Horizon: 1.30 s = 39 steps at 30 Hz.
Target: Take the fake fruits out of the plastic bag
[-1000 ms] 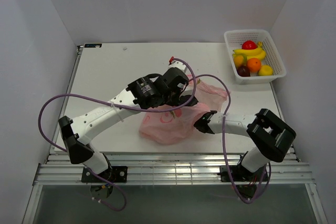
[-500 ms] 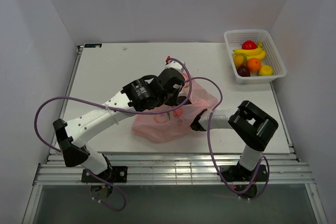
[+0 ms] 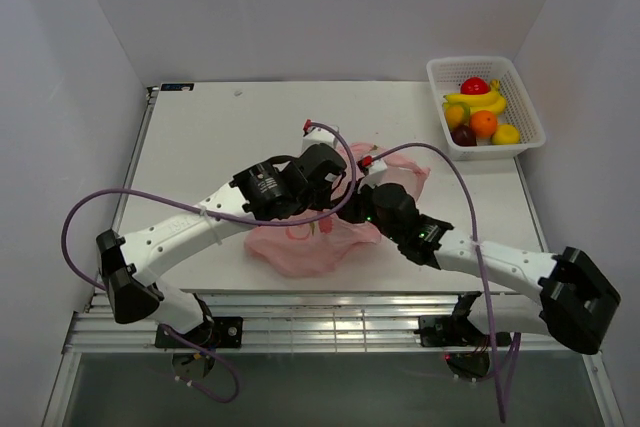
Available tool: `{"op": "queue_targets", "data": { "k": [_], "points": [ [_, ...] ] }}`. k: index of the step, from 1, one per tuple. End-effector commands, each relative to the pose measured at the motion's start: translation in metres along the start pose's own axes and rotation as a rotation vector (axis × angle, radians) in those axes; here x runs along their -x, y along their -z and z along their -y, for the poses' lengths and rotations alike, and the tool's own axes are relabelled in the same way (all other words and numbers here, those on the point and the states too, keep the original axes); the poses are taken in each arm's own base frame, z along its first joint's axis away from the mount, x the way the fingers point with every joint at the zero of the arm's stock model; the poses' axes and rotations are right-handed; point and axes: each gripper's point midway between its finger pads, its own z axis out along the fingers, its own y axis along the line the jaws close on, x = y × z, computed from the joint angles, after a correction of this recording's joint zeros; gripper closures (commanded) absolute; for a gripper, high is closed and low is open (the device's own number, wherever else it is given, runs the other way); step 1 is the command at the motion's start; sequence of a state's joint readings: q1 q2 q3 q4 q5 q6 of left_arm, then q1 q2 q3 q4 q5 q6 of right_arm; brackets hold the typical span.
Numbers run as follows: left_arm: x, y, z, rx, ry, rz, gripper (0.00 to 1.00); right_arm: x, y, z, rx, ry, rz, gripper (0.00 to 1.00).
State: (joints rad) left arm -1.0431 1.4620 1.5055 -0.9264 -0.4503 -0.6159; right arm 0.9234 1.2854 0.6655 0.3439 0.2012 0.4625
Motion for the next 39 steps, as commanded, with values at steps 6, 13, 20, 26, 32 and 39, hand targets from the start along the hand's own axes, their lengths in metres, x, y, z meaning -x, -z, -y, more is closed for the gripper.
{"op": "queue_targets", "data": {
  "k": [6,13,20,26,32,39],
  "points": [
    [0.030,0.029,-0.007,-0.028,0.108,0.144,1.00,0.016,0.080,0.006,0.029,0.050,0.050,0.92],
    [0.027,0.036,0.003,-0.120,0.079,0.137,1.00,0.028,0.086,-0.005,0.084,0.097,0.085,0.85],
    [0.023,0.039,0.022,-0.227,0.059,0.119,1.00,0.032,0.038,0.002,-0.017,0.077,0.067,0.62],
    [0.021,0.035,0.038,-0.277,0.094,0.081,1.00,0.013,-0.010,-0.010,0.026,0.032,0.018,0.27],
    [0.018,0.033,0.048,-0.317,0.111,0.061,1.00,0.001,-0.039,-0.004,-0.020,-0.061,0.020,0.10],
    [0.018,0.030,0.052,-0.326,0.118,0.063,1.00,-0.036,-0.057,-0.007,0.003,-0.075,-0.063,0.08]
  ]
}}
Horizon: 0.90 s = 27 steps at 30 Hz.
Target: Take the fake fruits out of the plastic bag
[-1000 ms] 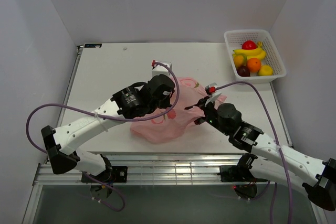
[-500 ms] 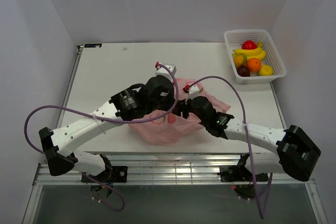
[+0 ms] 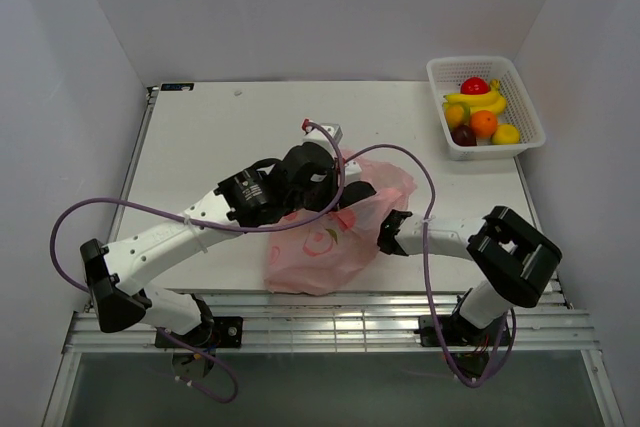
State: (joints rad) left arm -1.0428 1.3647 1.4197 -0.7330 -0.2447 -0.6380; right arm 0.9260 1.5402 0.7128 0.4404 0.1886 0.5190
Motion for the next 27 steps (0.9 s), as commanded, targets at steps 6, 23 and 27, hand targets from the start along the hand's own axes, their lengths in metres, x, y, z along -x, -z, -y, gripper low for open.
{"op": "queue_targets", "data": {
  "k": [6,23,27],
  "points": [
    [0.004,-0.003,0.014,-0.052,0.024,0.016,1.00,-0.020,-0.030,-0.014,0.032,-0.027,-0.035,0.10],
    [0.002,0.002,-0.020,0.094,0.066,0.061,1.00,0.023,0.015,-0.051,0.181,0.045,0.060,0.91],
    [0.009,0.011,-0.024,0.103,0.079,0.094,1.00,0.046,0.051,-0.056,0.210,0.058,0.122,0.92]
  ]
}}
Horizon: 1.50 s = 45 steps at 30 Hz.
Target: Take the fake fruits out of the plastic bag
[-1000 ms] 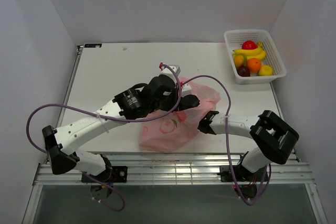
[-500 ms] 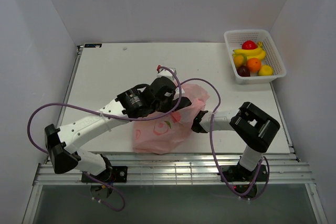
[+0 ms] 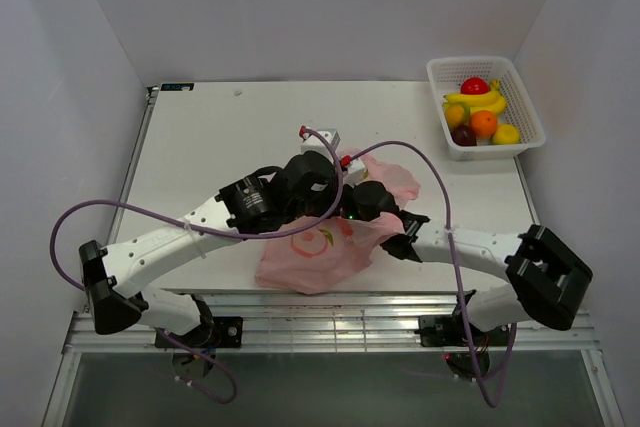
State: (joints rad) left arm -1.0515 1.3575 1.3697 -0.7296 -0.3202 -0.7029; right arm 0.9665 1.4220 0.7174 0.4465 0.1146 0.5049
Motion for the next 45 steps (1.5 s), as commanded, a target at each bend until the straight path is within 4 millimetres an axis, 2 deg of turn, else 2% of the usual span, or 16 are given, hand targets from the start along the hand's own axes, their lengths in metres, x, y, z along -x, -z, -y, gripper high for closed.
{"op": "queue_targets", "data": {
  "k": [1,5,8,12,14,17,20,21,23,25,27,31,36,38,41,45],
  "points": [
    [0.019,0.017,-0.010,0.030,0.035,0.083,1.00,0.014,0.029,-0.006,0.027,0.048,0.040,0.92],
    [0.021,0.021,-0.016,0.043,0.039,0.101,1.00,0.028,0.065,0.007,-0.047,0.059,0.091,0.92],
    [0.020,0.024,-0.019,0.045,0.044,0.107,1.00,0.032,0.087,0.031,-0.164,0.095,0.116,0.92],
    [0.018,0.024,-0.014,0.005,0.020,0.107,1.00,0.025,0.096,0.038,-0.178,0.125,0.102,0.89],
    [0.016,0.022,-0.008,-0.034,-0.001,0.099,1.00,0.015,0.094,0.043,-0.188,0.115,0.077,0.77],
    [0.013,0.021,0.001,-0.081,-0.029,0.081,1.00,-0.002,0.085,0.051,-0.212,0.107,0.022,0.69],
    [0.007,0.016,0.005,-0.103,-0.045,0.058,1.00,-0.004,0.074,0.050,-0.213,0.115,0.001,0.59],
    [0.005,0.016,0.008,-0.118,-0.049,0.048,1.00,-0.002,0.070,0.047,-0.206,0.112,0.003,0.53],
    [0.003,0.011,0.014,-0.145,-0.049,0.035,1.00,-0.008,0.060,0.048,-0.210,0.088,-0.013,0.22],
    [-0.001,0.010,0.027,-0.203,-0.046,0.010,1.00,-0.009,0.051,0.041,-0.181,0.032,0.001,0.07],
    [-0.005,0.006,0.037,-0.245,-0.045,-0.016,1.00,-0.020,0.042,0.043,-0.187,-0.016,-0.027,0.00],
    [-0.008,0.003,0.040,-0.252,-0.042,-0.029,1.00,-0.028,0.037,0.053,-0.275,-0.061,-0.080,0.10],
    [-0.005,0.005,0.038,-0.252,-0.033,-0.009,1.00,-0.030,0.064,0.073,-0.407,-0.040,-0.131,0.10],
    [-0.006,0.004,0.038,-0.257,-0.030,-0.003,1.00,-0.022,0.073,0.069,-0.399,-0.044,-0.116,0.10],
    [-0.006,0.003,0.038,-0.255,-0.028,-0.001,1.00,-0.025,0.089,0.073,-0.431,-0.055,-0.142,0.10],
    [-0.009,0.002,0.038,-0.260,-0.024,-0.007,1.00,-0.048,0.097,0.078,-0.443,-0.072,-0.221,0.10]
  ]
}}
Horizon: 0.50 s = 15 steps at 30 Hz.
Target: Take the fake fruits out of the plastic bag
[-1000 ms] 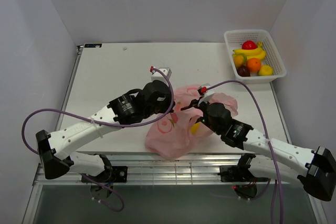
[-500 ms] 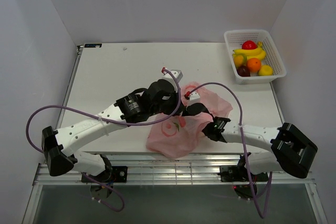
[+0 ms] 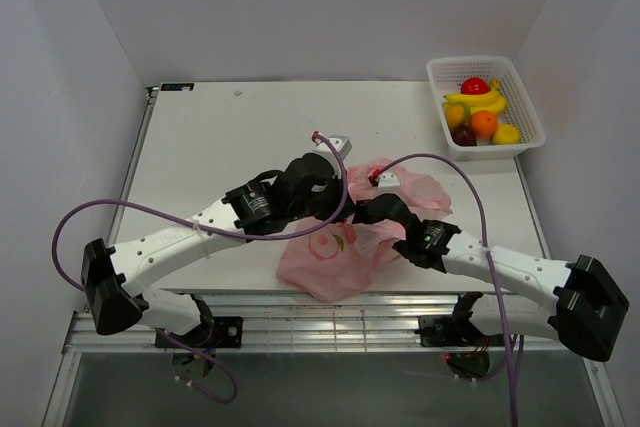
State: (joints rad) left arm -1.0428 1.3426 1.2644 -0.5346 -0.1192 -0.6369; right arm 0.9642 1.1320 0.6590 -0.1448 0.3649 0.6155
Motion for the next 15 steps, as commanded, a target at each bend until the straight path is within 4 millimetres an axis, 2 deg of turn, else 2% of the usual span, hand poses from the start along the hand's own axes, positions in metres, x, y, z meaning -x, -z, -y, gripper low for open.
{"op": "queue_targets", "data": {
  "k": [1,3,5,10,15],
  "points": [
    [0.008,0.010,0.009,-0.046,0.009,0.037,1.00,-0.019,0.003,0.011,-0.050,-0.014,-0.083,0.10],
    [0.007,0.009,0.010,-0.050,0.013,0.032,1.00,-0.032,0.000,0.013,-0.065,-0.017,-0.137,0.10],
    [0.006,0.009,0.012,-0.061,0.015,0.028,1.00,-0.045,-0.002,0.023,-0.125,-0.020,-0.191,0.10],
    [0.003,0.010,0.013,-0.077,0.015,0.022,1.00,-0.067,-0.012,0.041,-0.219,-0.014,-0.249,0.10],
    [-0.001,0.011,0.014,-0.091,0.014,0.011,1.00,-0.071,-0.031,0.043,-0.227,-0.014,-0.217,0.10]
  ]
}}
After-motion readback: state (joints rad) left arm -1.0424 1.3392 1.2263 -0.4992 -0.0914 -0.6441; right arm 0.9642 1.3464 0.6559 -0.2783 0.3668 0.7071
